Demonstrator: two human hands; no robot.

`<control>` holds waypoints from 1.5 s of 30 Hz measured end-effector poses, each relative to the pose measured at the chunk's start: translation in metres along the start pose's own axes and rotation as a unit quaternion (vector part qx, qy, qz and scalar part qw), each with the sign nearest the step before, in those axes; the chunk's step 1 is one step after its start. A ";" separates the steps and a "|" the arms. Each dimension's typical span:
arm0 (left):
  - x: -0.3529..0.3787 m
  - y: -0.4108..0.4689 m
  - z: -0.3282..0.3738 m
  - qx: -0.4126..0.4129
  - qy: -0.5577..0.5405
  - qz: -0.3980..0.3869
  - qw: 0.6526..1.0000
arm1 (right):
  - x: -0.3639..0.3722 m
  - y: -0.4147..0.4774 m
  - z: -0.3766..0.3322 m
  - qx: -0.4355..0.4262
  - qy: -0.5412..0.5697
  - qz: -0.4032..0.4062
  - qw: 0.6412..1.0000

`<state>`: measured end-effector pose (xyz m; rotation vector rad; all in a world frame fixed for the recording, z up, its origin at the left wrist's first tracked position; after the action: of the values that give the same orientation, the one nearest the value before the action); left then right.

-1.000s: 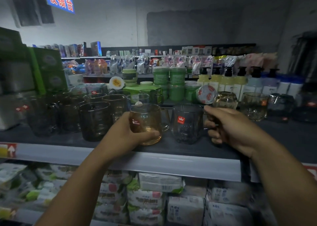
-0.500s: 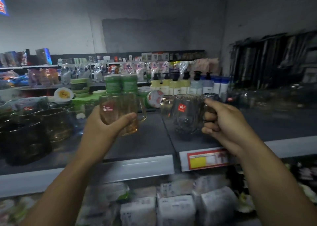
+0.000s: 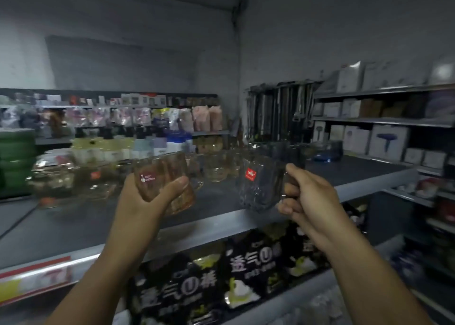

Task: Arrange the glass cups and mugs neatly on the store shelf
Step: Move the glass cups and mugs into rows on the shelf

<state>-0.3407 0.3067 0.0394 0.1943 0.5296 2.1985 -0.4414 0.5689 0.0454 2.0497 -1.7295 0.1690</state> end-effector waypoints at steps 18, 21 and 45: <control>0.374 0.050 -0.011 0.000 -0.041 -0.101 0.994 | -0.273 0.194 -0.045 -0.043 -0.053 0.106 0.992; 0.400 0.063 -0.019 -0.012 -0.036 -0.059 0.998 | -0.294 0.235 -0.048 -0.040 -0.056 0.097 0.993; 0.611 0.109 -0.037 -0.073 0.150 0.036 0.985 | -0.443 0.473 -0.032 0.068 -0.098 -0.153 0.981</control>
<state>-0.8151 0.7082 0.0275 -0.2030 0.5290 2.3418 -0.9801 0.9299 0.0307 2.4745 -1.5184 -0.0130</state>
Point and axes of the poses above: each hand's wrist, its own y-axis towards the middle knuckle, its own x-axis out of the palm, z = x × y, the point moved 5 cm from there along y, towards the middle knuckle, and after that the axes turned 5 degrees about -x, right-handed, at the moved point
